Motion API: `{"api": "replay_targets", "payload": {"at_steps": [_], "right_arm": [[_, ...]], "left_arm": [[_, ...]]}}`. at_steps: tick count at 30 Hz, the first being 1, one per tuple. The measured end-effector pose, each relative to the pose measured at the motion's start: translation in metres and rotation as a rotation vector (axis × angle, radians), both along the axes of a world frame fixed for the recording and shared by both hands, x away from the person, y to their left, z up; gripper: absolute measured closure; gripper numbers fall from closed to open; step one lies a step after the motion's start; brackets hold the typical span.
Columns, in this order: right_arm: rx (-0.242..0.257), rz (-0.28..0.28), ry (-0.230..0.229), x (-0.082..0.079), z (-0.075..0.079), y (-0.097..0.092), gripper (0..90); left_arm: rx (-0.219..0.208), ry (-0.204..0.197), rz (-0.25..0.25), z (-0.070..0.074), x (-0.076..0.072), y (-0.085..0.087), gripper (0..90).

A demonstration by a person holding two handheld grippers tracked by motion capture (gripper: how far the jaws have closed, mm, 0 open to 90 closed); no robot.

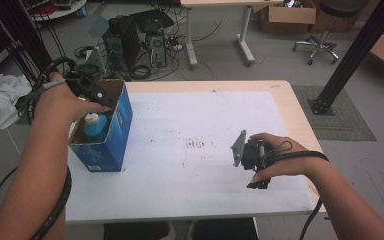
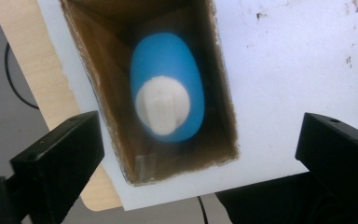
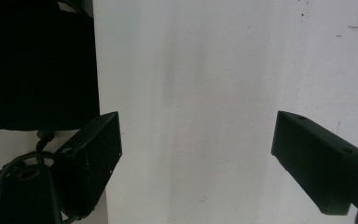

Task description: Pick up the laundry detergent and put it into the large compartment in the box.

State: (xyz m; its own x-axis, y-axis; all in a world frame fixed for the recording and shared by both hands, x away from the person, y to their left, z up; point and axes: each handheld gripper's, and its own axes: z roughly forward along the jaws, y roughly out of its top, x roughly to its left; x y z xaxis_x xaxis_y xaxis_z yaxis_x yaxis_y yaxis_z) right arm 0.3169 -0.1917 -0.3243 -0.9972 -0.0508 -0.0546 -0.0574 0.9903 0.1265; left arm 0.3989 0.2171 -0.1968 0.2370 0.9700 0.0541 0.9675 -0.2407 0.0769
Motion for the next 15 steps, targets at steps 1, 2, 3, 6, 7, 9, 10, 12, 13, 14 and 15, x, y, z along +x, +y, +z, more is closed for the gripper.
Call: {"api": "replay_targets", "payload": {"at_steps": [1, 2, 3, 6, 7, 9, 10, 12, 13, 14, 15], "right_arm": [[0.000, 0.001, -0.001, 0.000, 0.001, 0.000, 16.0], [0.000, 0.001, -0.001, 0.000, 0.001, 0.000, 16.0], [-0.001, 0.002, -0.001, 0.000, 0.001, 0.000, 16.0], [-0.001, 0.002, -0.002, -0.001, 0.002, 0.000, 16.0], [-0.003, 0.001, -0.002, 0.000, 0.003, 0.000, 16.0], [-0.002, 0.001, -0.003, 0.000, 0.003, 0.000, 16.0], [-0.002, 0.000, -0.003, 0.000, 0.004, -0.001, 16.0], [-0.001, -0.002, -0.003, 0.000, 0.004, -0.001, 16.0], [-0.002, -0.004, -0.003, 0.000, 0.004, -0.001, 16.0], [-0.002, -0.005, -0.005, 0.000, 0.005, -0.001, 16.0], [0.006, -0.008, -0.007, 0.000, 0.006, -0.002, 16.0]], "left_arm": [[-0.005, -0.004, -0.003, 0.001, 0.000, -0.001, 0.1], [-0.005, -0.005, -0.008, 0.001, -0.001, -0.002, 0.1], [-0.006, -0.010, -0.013, 0.003, -0.001, -0.003, 0.1], [-0.013, -0.016, -0.030, 0.005, -0.002, -0.008, 0.1], [-0.013, -0.018, -0.044, 0.006, -0.002, -0.009, 0.1], [-0.020, -0.022, -0.070, 0.007, -0.003, -0.013, 0.1], [-0.024, -0.025, -0.089, 0.007, -0.003, -0.015, 0.1], [-0.021, -0.020, -0.117, 0.008, -0.003, -0.019, 0.1], [-0.022, -0.020, -0.125, 0.009, -0.004, -0.021, 0.1], [-0.027, -0.020, -0.153, 0.009, -0.004, -0.025, 0.1], [-0.030, -0.021, -0.174, 0.010, -0.004, -0.028, 0.1]]}}
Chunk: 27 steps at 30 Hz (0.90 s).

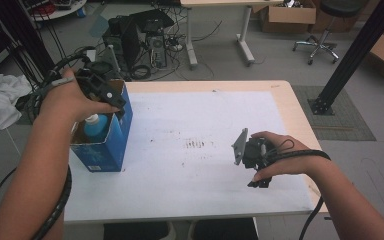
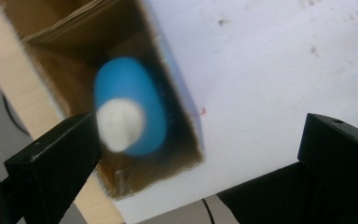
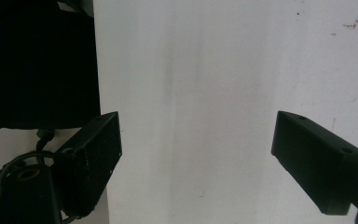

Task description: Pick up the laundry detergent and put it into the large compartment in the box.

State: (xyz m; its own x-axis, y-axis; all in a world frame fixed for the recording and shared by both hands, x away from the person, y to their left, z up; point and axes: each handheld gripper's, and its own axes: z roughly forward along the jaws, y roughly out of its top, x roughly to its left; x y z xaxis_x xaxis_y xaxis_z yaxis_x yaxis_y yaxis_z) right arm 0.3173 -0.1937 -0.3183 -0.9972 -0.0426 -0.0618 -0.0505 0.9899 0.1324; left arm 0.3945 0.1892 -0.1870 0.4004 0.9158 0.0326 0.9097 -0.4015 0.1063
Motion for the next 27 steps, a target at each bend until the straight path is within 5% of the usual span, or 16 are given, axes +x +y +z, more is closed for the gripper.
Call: {"api": "replay_targets", "payload": {"at_steps": [6, 14, 20, 27], "right_arm": [[0.007, -0.006, -0.005, 0.001, 0.002, -0.001, 16.0], [0.000, -0.006, -0.002, 0.002, 0.003, -0.002, 16.0], [0.000, -0.012, -0.003, 0.003, 0.005, -0.003, 16.0], [-0.007, -0.015, 0.000, 0.004, 0.006, -0.001, 16.0]], "left_arm": [[0.002, -0.007, -0.180, 0.002, -0.005, -0.026, 0.1], [-0.054, -0.012, -0.411, 0.000, -0.015, -0.052, 0.1], [-0.037, 0.011, -0.612, -0.012, -0.028, -0.072, 0.1], [-0.016, 0.047, -0.758, -0.028, -0.040, -0.089, 0.1]]}}
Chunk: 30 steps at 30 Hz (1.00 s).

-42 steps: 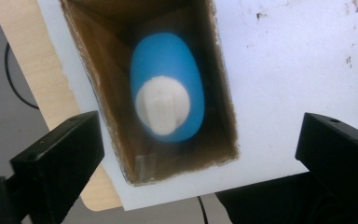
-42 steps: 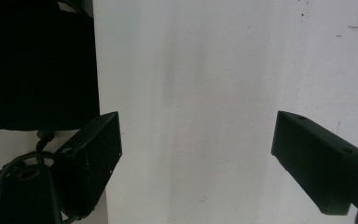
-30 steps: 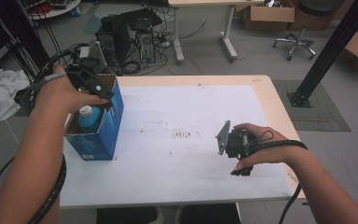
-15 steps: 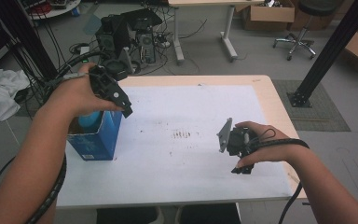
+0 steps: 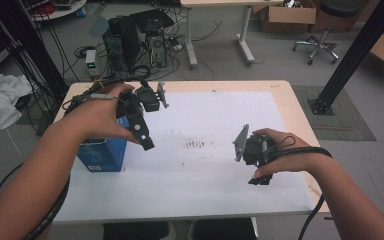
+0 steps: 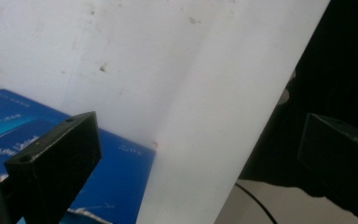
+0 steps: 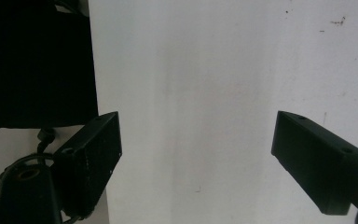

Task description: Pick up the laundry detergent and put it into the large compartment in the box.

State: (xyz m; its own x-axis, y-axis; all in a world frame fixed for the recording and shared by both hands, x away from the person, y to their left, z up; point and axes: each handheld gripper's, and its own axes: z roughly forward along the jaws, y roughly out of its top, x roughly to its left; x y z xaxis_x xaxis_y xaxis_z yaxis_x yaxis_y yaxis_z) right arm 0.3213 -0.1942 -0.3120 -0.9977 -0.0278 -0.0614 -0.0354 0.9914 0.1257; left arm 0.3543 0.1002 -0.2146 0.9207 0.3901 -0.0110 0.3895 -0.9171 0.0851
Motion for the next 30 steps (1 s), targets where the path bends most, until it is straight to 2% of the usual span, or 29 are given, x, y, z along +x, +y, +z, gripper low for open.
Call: {"api": "replay_targets", "payload": {"at_steps": [5, 9, 16, 30], "right_arm": [[-0.007, 0.008, 0.001, 0.000, 0.003, 0.003, 16.0], [-0.010, 0.007, -0.004, 0.002, 0.006, 0.004, 16.0], [-0.006, 0.010, -0.008, 0.006, 0.012, 0.006, 16.0], [-0.008, 0.007, -0.007, 0.013, 0.013, 0.009, 16.0]], "left_arm": [[0.031, 0.010, -0.136, -0.008, -0.011, -0.012, 0.0], [0.012, 0.000, -0.204, -0.007, -0.018, -0.018, 0.0], [0.023, 0.004, -0.250, -0.004, -0.020, -0.020, 0.0], [0.016, 0.014, -0.265, -0.006, -0.019, -0.020, 0.0]]}}
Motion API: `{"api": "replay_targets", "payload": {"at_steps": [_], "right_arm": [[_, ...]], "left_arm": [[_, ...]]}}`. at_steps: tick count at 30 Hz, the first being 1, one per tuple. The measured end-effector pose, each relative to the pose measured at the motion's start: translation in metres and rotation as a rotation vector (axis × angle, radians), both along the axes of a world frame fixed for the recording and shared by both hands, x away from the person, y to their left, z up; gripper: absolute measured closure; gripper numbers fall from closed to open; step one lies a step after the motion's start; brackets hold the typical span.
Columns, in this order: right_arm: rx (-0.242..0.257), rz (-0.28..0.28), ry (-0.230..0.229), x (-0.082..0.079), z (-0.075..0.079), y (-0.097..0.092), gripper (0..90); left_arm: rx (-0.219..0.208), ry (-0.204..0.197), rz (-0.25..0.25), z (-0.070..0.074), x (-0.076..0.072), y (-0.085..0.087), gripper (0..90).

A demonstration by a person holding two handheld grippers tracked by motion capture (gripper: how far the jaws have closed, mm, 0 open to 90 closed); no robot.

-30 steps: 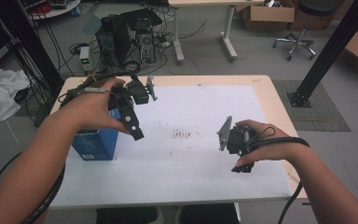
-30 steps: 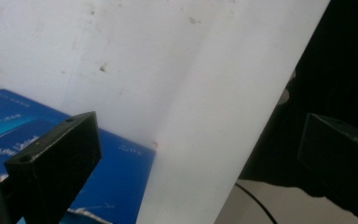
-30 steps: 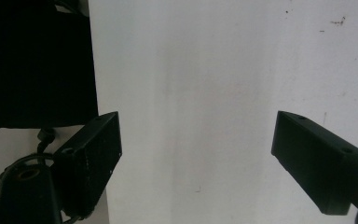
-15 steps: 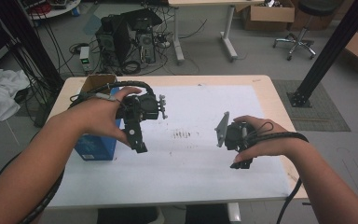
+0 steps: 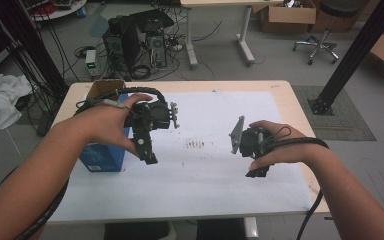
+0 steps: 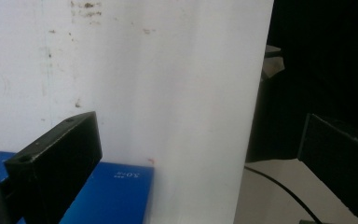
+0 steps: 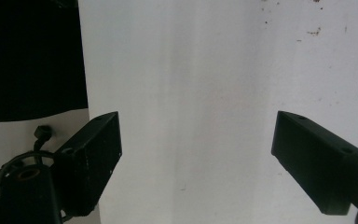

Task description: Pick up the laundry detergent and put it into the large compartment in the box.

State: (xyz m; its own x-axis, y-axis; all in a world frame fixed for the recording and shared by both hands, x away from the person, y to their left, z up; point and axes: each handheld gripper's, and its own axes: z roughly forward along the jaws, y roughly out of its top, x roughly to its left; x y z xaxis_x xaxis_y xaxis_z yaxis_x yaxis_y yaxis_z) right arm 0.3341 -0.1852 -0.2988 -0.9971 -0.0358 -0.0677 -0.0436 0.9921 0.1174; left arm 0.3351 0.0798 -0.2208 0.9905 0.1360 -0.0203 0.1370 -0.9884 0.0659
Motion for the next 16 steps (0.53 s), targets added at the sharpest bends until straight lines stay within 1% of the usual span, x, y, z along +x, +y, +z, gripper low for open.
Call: {"api": "replay_targets", "payload": {"at_steps": [11, 16], "right_arm": [[-0.002, 0.004, 0.000, 0.0008, -0.0004, 0.0013, 16.0], [-0.004, 0.002, 0.000, 0.0004, -0.0012, 0.0027, 16.0]], "left_arm": [[0.001, 0.006, -0.007, -0.0017, 0.0001, -0.0004, 0.1], [-0.009, 0.010, 0.002, -0.0037, 0.0011, 0.0018, 0.1]]}}
